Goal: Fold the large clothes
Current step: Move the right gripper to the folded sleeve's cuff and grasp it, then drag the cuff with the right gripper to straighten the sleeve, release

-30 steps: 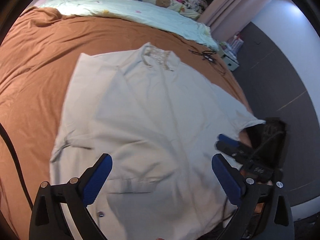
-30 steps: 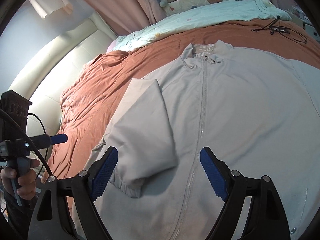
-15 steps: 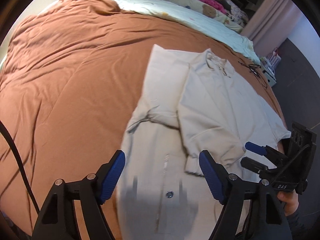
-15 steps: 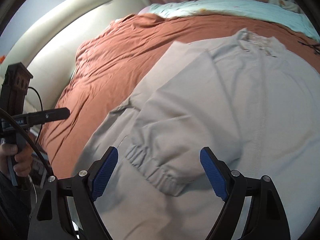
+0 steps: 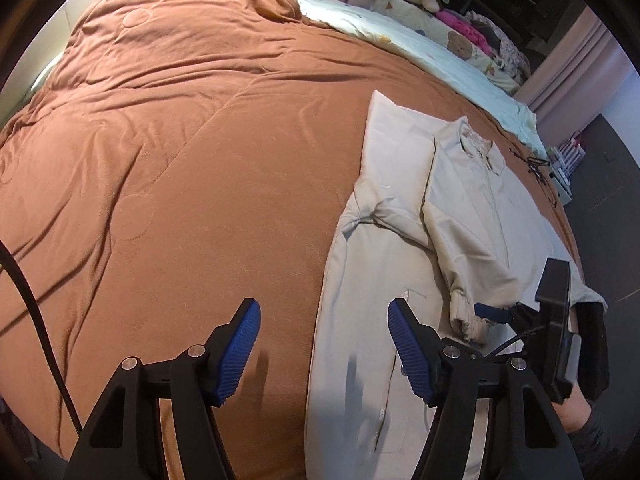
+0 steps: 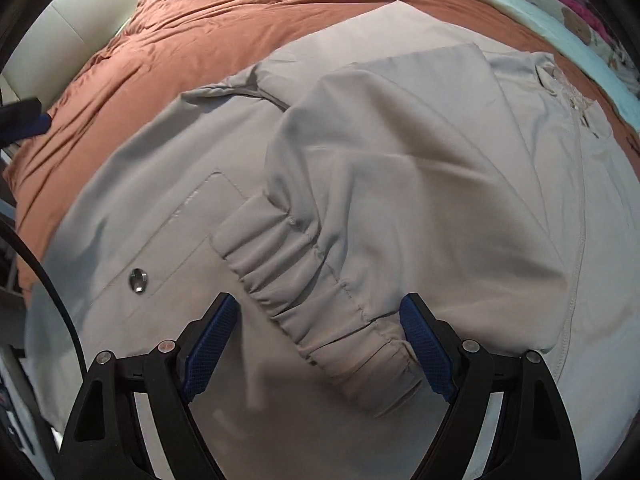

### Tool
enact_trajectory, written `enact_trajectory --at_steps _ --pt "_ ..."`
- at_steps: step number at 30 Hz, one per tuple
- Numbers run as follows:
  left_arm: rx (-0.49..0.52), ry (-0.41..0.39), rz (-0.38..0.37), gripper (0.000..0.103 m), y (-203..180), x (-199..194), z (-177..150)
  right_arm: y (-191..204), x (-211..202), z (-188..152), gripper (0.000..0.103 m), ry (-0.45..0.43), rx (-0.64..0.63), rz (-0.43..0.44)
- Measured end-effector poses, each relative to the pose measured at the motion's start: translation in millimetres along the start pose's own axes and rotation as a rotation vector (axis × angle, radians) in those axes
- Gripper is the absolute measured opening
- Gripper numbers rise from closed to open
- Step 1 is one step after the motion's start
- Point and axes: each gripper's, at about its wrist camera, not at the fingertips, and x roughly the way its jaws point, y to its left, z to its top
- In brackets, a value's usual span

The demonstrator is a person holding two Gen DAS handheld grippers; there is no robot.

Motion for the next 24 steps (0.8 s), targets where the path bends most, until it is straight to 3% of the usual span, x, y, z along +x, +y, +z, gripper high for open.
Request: enact_trajectory --at_steps 2,5,11,17,24 --pt "-0.001 -0.006 -0.009 0.068 0 2 1 -6 -3 4 0.042 -0.013 0.019 0.000" --pt "0.009 -0.013 -0.016 0.068 -7 5 6 -22 -19 7 0.025 -0.042 0.058 0.046" --pt "0.048 -0.002 0.001 0.068 -29 20 22 -73 -66 -7 0.010 -0.143 0.164 0.076" --pt "0.072 -0.005 0.003 0.068 -51 38 36 -127 -115 -36 0.007 -0.232 0.260 0.073" --pt "0.090 -0.001 0.002 0.068 -75 58 53 -182 -151 -76 0.006 -0.285 0.392 -0.011"
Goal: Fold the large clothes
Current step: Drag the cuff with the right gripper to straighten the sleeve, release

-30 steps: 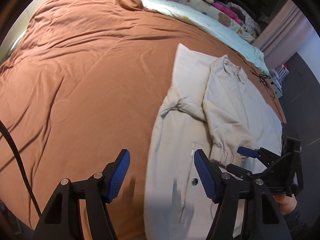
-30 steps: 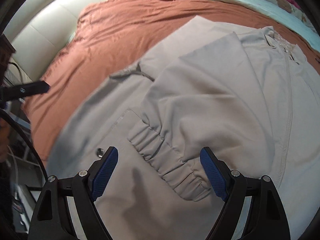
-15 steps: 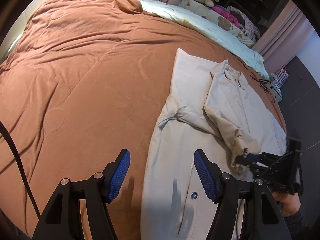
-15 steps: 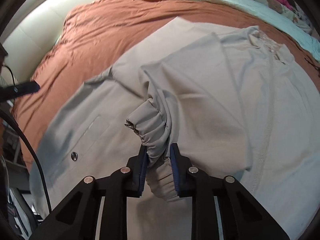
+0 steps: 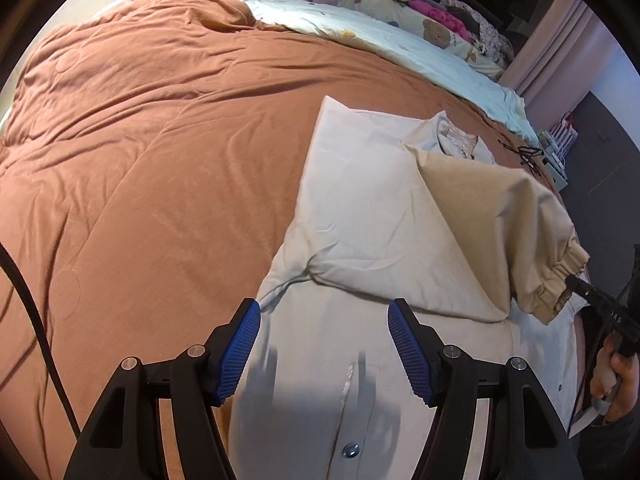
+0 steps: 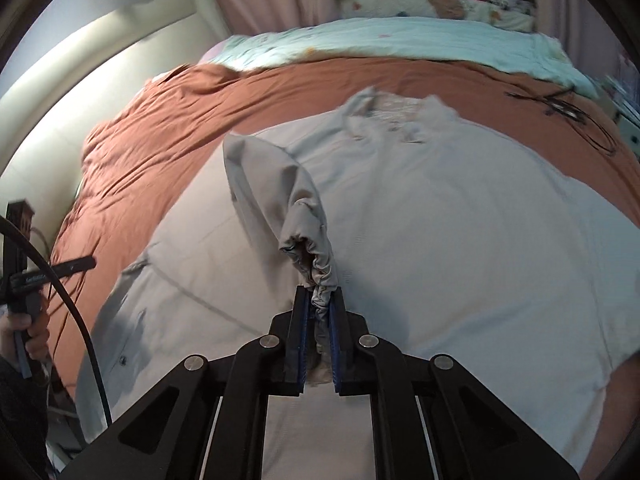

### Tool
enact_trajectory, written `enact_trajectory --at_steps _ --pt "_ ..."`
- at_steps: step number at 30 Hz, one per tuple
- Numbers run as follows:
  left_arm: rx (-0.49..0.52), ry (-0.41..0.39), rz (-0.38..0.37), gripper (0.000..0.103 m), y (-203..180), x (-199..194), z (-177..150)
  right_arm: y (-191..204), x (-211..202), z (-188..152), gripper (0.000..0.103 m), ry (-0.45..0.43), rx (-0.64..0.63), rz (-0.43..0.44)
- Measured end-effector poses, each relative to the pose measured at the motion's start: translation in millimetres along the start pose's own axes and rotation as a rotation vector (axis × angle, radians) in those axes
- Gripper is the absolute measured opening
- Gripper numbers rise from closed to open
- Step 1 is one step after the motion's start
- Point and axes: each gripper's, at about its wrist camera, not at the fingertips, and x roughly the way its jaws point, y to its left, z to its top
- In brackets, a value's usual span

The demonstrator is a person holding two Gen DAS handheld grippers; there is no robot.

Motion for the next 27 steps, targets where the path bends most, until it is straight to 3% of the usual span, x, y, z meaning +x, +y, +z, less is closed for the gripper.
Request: enact_trajectory --at_steps 3,4,7,16,18,20,22,23,27 --pt "0.013 0.004 0.014 0.068 -8 7 7 -30 -8 -8 0.009 0.014 0.104 -0.095" --pt "0.017 0.007 0.019 0.068 -10 10 9 -44 -8 -11 0.015 0.020 0.151 -0.093" --pt "0.030 0.016 0.033 0.068 -12 17 12 -72 -11 -27 0.090 0.007 0.250 -0.082" --pt "0.039 0.060 0.083 0.068 -4 48 12 -111 31 -70 0.088 0.100 0.421 0.082" --pt "0.039 0.072 0.093 0.068 -2 55 12 -113 42 -71 0.071 0.110 0.440 0.122" --pt "0.041 0.085 0.103 0.068 0 63 11 -120 54 -64 0.041 0.119 0.449 0.147" --pt "0.050 0.093 0.116 0.068 2 71 12 -128 60 -59 0.026 0.111 0.449 0.146" --pt "0.053 0.094 0.124 0.068 2 74 12 -131 62 -57 0.020 0.096 0.443 0.140" --pt "0.056 0.124 0.172 0.045 7 93 14 -138 65 -53 0.019 0.065 0.427 0.064"
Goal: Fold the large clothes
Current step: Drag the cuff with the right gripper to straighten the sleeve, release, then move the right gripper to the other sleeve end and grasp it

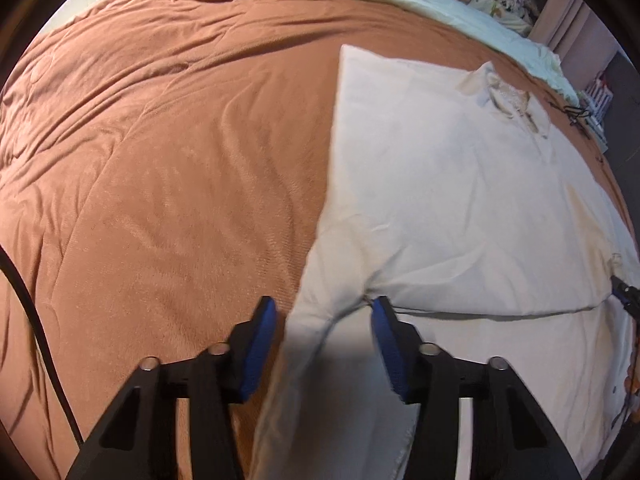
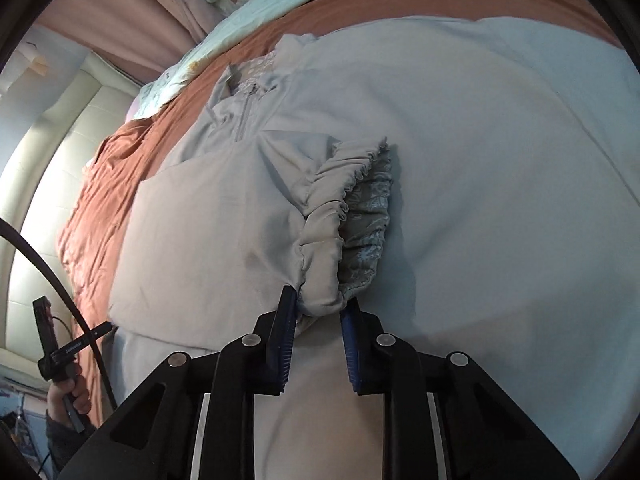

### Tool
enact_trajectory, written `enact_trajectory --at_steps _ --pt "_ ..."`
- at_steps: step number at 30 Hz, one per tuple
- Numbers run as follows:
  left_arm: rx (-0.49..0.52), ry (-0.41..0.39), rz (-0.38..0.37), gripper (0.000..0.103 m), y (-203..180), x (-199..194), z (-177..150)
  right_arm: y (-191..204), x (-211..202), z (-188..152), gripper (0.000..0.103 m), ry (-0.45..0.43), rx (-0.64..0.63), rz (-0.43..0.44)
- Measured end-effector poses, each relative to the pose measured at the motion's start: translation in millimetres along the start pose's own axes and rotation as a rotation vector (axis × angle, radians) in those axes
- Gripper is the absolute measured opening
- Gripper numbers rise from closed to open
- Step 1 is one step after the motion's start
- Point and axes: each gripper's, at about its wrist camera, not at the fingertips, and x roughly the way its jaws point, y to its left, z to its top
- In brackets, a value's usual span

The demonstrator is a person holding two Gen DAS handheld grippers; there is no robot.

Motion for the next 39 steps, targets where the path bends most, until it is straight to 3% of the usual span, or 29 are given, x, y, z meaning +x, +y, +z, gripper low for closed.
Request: enact_trajectory --at_steps 5,12,13,16,23,32,36,39 --pt "-0.020 0.006 -0.005 0.044 4 15 2 2 2 -5 0.019 0.002 -0.006 -0.014" --pt "-0.034 0.004 0.023 0.044 4 5 -3 20 6 -5 0.022 0.023 -0.051 -0.056" --pt "-0.036 0.006 0.034 0.044 4 0 -4 21 2 -6 0.028 0.022 -0.055 -0.054" --pt "-0.037 -0.006 0.057 0.044 6 -14 -6 16 -22 -11 0.072 -0.023 -0.053 -0.033" --pt "-0.012 -0.042 0.021 0.045 -12 -44 -4 -23 -87 -18 0.073 -0.135 -0.021 -0.076" --pt "0.061 -0.058 -0.057 0.047 -79 -53 7 -101 -191 -36 0.073 -0.318 0.100 -0.191" --pt "0.099 -0.067 -0.096 0.056 -112 -51 10 -138 -227 -44 0.073 -0.386 0.169 -0.256" --pt "0.112 -0.069 -0.129 0.057 -135 -48 13 -160 -247 -47 0.073 -0.425 0.216 -0.299"
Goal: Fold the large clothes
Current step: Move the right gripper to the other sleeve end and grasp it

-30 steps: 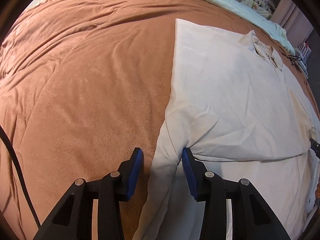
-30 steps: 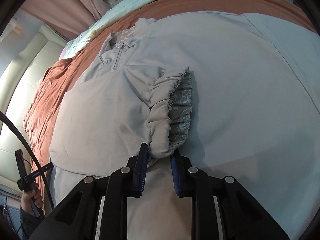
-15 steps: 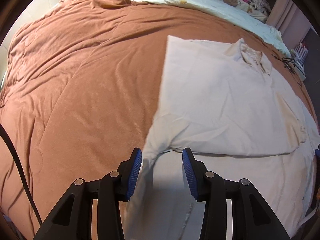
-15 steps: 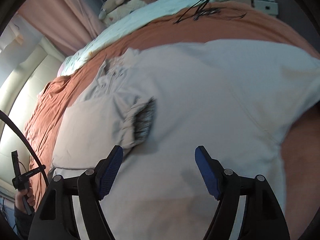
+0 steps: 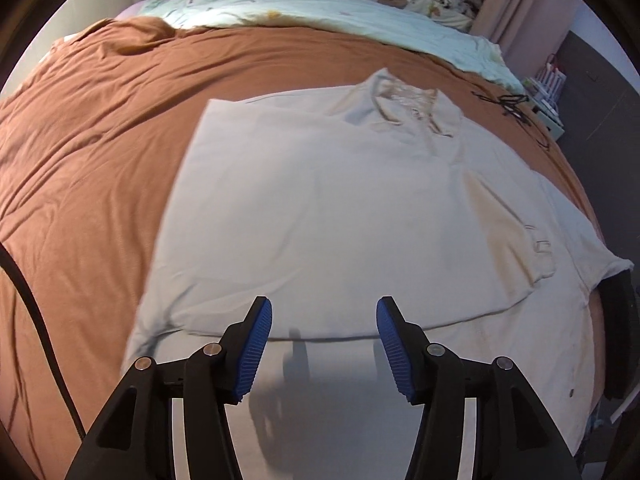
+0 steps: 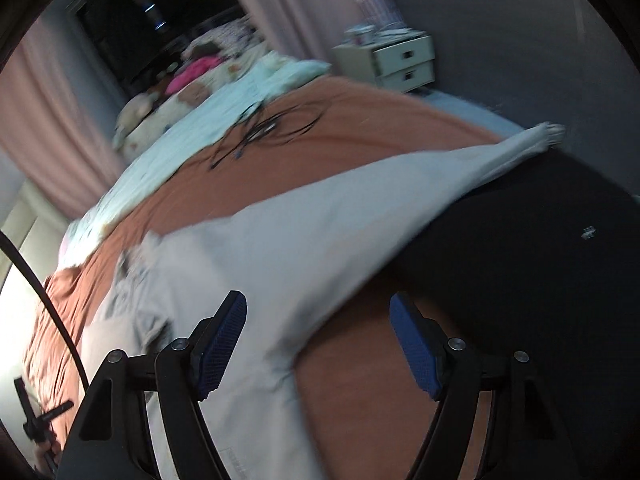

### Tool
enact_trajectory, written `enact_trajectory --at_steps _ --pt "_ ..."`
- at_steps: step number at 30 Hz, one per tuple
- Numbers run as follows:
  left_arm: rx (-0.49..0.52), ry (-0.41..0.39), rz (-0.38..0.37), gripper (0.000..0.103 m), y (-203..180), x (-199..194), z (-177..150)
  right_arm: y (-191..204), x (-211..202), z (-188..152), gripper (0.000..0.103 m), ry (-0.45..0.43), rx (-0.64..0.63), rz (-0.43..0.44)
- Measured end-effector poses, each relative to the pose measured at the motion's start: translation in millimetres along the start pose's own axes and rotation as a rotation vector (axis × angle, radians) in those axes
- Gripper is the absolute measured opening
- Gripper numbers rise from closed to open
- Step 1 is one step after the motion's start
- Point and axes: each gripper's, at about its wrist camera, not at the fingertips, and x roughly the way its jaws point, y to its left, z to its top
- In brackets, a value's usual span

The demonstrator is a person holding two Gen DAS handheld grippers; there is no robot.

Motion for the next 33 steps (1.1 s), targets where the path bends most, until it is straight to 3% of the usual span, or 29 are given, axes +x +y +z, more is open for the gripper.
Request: enact_trajectory --at_steps 4,16,23,24,26,28,33 --pt "0.015 0.007 -0.033 0.057 -28 12 7 -18 -6 11 0.073 -0.028 0.063 -0.031" --pt "0.069 0.054 -0.074 0.057 -92 63 25 -33 35 45 0.052 -0.001 0.146 -0.093" --pt "0.087 0.091 -0.103 0.057 -119 96 33 -48 62 63 0.051 0.052 0.200 -0.160" --pt "0.088 0.094 -0.106 0.057 -121 99 34 -49 66 67 0.049 0.060 0.206 -0.162" --pt "0.089 0.099 -0.112 0.057 -124 104 34 -52 73 72 0.017 0.072 0.224 -0.148" --pt "0.091 0.103 -0.114 0.057 -125 107 33 -48 71 76 0.004 0.053 0.221 -0.140" --pt "0.086 0.099 -0.118 0.057 -120 100 31 -11 49 82 0.000 -0.030 0.111 -0.110"
